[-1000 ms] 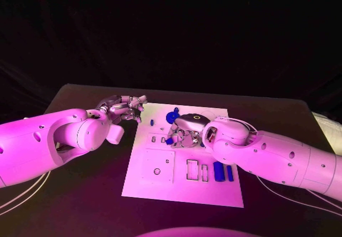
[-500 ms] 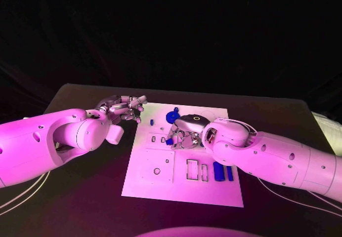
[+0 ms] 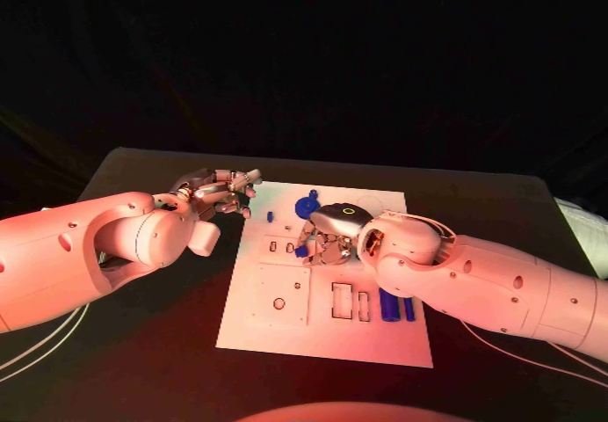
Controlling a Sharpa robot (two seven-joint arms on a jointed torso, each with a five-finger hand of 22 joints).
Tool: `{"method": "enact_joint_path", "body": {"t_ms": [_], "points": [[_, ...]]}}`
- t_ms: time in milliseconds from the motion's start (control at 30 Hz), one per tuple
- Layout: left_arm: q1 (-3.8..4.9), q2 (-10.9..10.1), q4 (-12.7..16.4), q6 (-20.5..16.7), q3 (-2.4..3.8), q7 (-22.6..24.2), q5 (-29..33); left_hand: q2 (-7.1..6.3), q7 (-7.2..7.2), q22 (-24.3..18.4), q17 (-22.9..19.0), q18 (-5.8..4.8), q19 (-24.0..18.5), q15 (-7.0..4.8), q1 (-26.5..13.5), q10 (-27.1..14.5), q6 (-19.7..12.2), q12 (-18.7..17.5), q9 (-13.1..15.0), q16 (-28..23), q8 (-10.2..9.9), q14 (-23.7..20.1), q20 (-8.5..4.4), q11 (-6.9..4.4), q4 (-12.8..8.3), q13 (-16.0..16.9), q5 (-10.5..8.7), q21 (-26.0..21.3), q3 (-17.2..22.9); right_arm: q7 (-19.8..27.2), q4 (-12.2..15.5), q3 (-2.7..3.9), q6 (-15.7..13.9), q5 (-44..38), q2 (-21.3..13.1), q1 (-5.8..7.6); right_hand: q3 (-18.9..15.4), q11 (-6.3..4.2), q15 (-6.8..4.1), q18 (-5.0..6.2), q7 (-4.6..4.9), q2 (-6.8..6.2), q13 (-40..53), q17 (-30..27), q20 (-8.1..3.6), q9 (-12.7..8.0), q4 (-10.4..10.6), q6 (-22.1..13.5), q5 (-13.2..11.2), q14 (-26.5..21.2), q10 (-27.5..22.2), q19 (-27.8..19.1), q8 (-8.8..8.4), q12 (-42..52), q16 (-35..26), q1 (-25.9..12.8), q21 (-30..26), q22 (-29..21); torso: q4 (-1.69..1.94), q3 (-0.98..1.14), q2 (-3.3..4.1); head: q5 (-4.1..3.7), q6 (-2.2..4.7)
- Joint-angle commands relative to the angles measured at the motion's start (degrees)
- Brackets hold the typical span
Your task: Assemble the parts on the task board
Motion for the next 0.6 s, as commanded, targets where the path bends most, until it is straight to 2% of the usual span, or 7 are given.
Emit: {"method": "enact_joint_path", "body": {"t_ms": [33, 367, 600], "points": [[0.01, 0.13, 0.08, 1.10, 0.03, 0.03, -0.54, -0.01, 0.03, -0.08, -0.08, 1.15, -0.04, 0.07, 0.24, -0.32, -0.31, -0.31, -0.06, -0.38, -0.35, -0.38, 0.13, -0.05, 0.05, -0.09, 0.13, -0.34, 0.41, -2.18, -0.01, -0.14, -0.01, -2.84, 0.08, -0.36, -0.44, -0.09, 0.16, 0.06, -0.08, 0.07, 0.15, 8.78, 0.25, 0.05, -0.12, 0.67, 0.27, 4.54, 0.50, 2.87, 0.44, 0.32, 0.15, 0.59, 0.32, 9.73, 0.06, 0.02, 0.00, -0.04, -0.14], [-0.01, 0.18, 0.03, 1.22, 0.03, -0.27, -0.86, -0.03, 0.03, -0.10, -0.15, 1.15, -0.03, 0.07, 0.28, -0.34, -0.33, -0.32, -0.09, -0.43, -0.35, -0.41, 0.14, -0.05, 0.03, -0.14, 0.14, -0.37, 0.44, -3.15, 0.16, -0.20, -0.92, -5.09, 0.23, -0.82, -0.44, -0.40, -0.09, 0.02, -0.43, 0.64, 0.59, 8.94, 0.07, 0.24, -0.47, 2.04, 0.66, 4.56, 0.92, 3.00, 1.01, 1.05, 0.21, 1.58, 0.43, 9.94, 0.03, 0.02, 0.01, 0.07, -0.40], [-0.02, 0.18, 0.01, 1.28, 0.03, -0.42, -1.06, -0.03, 0.03, -0.10, -0.15, 1.15, -0.03, 0.07, 0.28, -0.34, -0.33, -0.32, -0.09, -0.43, -0.35, -0.41, 0.14, -0.05, 0.03, -0.14, 0.14, -0.37, 0.44, -2.69, 0.19, -0.23, -0.73, -5.29, 0.17, -0.95, 0.86, -0.80, -0.42, -0.02, -0.85, 1.89, 0.89, 9.05, -0.21, 0.38, -1.35, 3.20, -0.34, 4.58, 1.27, 3.12, 1.44, 1.55, 0.23, 3.51, 0.53, 10.12, 0.05, 0.00, -0.01, 0.05, -0.57]]}}
